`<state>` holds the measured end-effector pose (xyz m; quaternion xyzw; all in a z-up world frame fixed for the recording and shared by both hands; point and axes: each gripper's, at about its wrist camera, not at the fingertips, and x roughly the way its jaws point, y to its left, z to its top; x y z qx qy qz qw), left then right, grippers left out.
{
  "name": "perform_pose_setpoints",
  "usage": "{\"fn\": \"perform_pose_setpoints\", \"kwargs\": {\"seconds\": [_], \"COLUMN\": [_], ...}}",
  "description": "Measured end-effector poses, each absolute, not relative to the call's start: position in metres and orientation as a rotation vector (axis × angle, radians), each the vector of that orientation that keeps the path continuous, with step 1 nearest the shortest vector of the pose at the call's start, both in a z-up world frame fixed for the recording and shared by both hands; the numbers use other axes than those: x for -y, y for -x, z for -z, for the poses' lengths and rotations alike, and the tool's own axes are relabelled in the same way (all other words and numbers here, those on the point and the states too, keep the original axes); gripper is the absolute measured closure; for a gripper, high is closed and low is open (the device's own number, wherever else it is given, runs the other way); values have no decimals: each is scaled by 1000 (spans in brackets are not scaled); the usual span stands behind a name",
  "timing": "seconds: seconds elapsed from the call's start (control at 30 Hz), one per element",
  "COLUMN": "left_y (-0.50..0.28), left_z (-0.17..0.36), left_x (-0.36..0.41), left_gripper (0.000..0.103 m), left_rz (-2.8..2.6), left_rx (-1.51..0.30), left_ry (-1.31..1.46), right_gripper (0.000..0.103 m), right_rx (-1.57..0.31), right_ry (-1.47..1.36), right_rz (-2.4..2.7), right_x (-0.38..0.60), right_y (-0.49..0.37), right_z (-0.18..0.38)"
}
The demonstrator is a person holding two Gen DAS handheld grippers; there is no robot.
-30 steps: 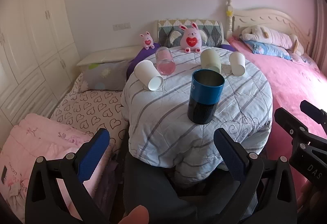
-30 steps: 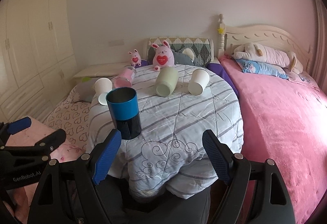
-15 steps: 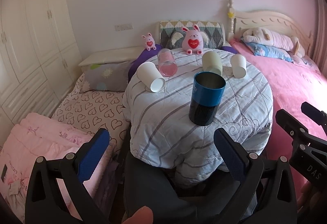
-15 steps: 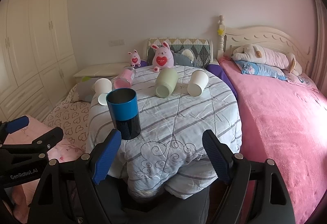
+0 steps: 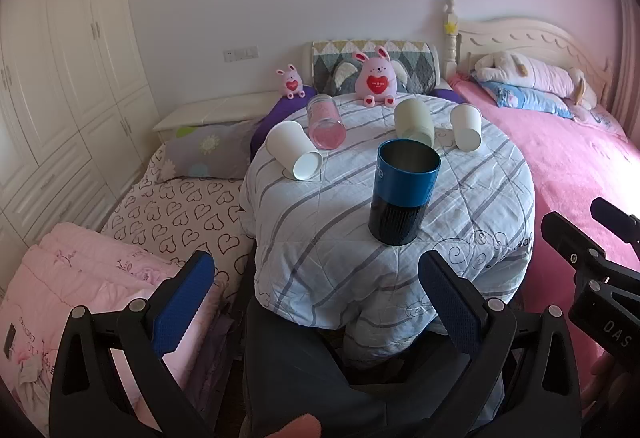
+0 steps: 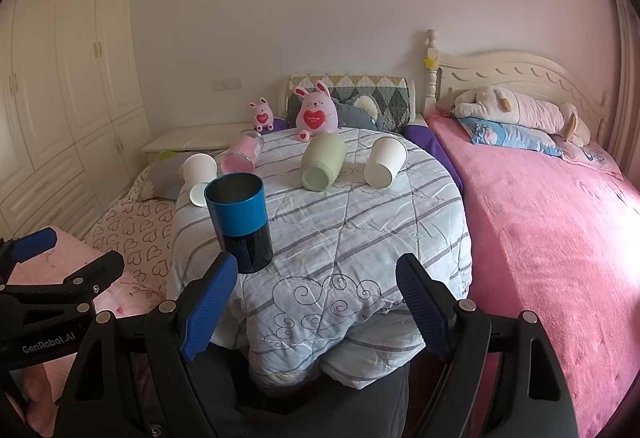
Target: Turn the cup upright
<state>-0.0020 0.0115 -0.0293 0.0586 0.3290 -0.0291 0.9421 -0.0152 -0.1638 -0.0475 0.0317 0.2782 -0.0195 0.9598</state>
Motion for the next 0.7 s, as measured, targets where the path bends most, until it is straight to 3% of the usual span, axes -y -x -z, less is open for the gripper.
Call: {"fn": "perform_pose_setpoints", "kwargs": {"seconds": [0.7], "left_y": [-12], "left_z": [27], "left_x": [-13], "left_gripper": [0], "left_rz": [117], "left_rx": [-659], "left_ry": [-79], "right_gripper": [20], "right_rx": [-579], "right_ry": [-70], "right_rz": [46], "right_x": [170], "right_y": [15], "right_z": [53]}}
